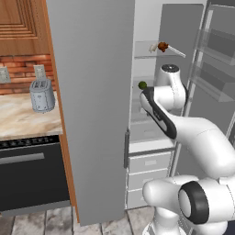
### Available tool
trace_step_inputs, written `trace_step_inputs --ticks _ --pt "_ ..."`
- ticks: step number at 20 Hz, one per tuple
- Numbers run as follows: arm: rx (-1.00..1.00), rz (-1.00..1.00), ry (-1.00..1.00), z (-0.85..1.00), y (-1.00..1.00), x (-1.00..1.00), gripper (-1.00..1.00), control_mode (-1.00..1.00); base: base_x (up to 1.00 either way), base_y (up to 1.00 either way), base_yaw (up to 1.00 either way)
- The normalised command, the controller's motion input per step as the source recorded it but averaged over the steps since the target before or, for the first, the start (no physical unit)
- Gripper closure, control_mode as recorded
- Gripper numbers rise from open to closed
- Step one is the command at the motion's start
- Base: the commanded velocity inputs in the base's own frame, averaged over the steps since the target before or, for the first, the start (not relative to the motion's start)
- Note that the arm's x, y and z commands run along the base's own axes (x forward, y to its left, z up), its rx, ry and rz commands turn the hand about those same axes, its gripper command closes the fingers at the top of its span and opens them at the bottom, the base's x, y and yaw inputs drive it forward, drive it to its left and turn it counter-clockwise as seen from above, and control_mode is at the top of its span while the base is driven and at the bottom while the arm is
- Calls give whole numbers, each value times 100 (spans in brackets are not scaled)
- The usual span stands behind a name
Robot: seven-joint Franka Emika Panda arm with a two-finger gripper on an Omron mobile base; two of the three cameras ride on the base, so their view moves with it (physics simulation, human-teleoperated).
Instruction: Gather the mushroom and lime from the fridge and place them on a tray on the dining counter. Then gather the chicken drumstick and fish from the fridge and place them on the other tray.
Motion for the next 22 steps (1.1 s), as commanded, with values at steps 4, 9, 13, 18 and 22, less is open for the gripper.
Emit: trace_step_inputs --ticks 4,9,13,18,22 --pt "0 0 0 -4 0 18 -100 -100 0 0 0" --pt "0 0 0 0 0 0 -100 -100 0 0 0" --pt "0 0 0 0 0 0 -100 -100 0 0 0" --pt "0 0 0 0 0 0 -100 -100 0 0 0" --pt "0 0 0 0 0 0 -100 -100 0 0 0"
